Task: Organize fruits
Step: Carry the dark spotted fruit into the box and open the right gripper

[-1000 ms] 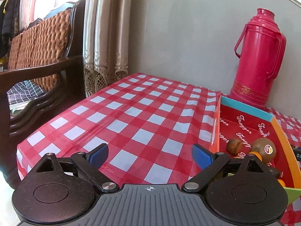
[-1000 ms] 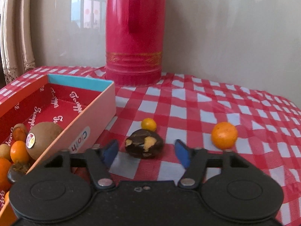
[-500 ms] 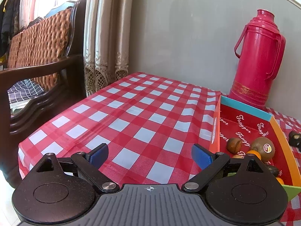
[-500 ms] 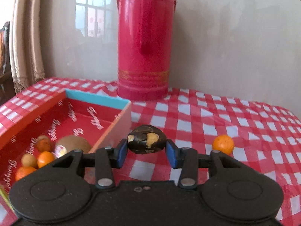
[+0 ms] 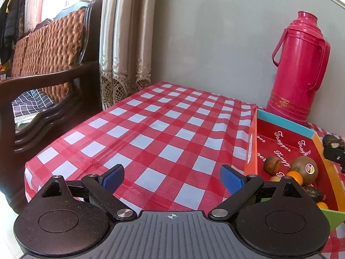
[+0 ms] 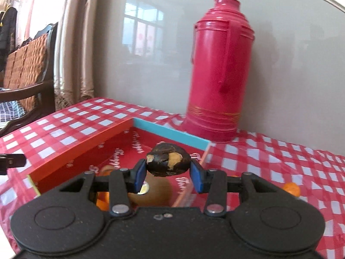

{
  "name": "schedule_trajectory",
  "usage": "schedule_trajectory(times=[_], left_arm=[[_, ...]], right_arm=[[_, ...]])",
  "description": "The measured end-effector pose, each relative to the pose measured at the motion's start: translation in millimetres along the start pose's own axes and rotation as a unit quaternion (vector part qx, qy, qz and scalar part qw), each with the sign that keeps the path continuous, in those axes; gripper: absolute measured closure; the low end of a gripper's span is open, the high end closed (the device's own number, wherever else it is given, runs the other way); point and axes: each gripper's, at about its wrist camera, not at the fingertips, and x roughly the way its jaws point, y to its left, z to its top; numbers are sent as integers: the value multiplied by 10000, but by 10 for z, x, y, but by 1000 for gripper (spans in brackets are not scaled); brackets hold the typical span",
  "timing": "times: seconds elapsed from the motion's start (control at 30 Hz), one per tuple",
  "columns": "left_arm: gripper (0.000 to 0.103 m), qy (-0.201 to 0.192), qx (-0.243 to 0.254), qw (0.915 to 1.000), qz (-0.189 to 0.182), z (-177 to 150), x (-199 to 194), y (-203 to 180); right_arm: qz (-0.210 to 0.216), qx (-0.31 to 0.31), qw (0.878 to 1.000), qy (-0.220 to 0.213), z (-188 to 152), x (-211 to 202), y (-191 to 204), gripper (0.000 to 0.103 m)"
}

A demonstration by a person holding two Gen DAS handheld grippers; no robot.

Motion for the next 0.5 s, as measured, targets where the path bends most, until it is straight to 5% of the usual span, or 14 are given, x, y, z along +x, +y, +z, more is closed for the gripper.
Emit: schedule_trajectory(times=[0.3, 0.37, 0.4, 0.43, 0.5], left_arm=[[9, 1, 55, 10000, 37, -7, -10, -25], [9, 2, 39, 10000, 26, -1, -17, -31], [9, 7, 30, 10000, 9, 1, -17, -38], [9, -8, 13, 10000, 1, 6, -26, -53], [9, -49, -22, 10000, -70, 28, -48, -103]], right_arm=[[591, -321, 9977, 18, -36, -18, 408, 66], [666, -520, 9964, -24, -53, -45, 499, 49], [515, -636, 9965, -158, -67, -84, 531, 18], [331, -687, 9961, -432, -82, -152, 535, 9], [214, -622, 9949, -763, -76, -270, 426, 12]])
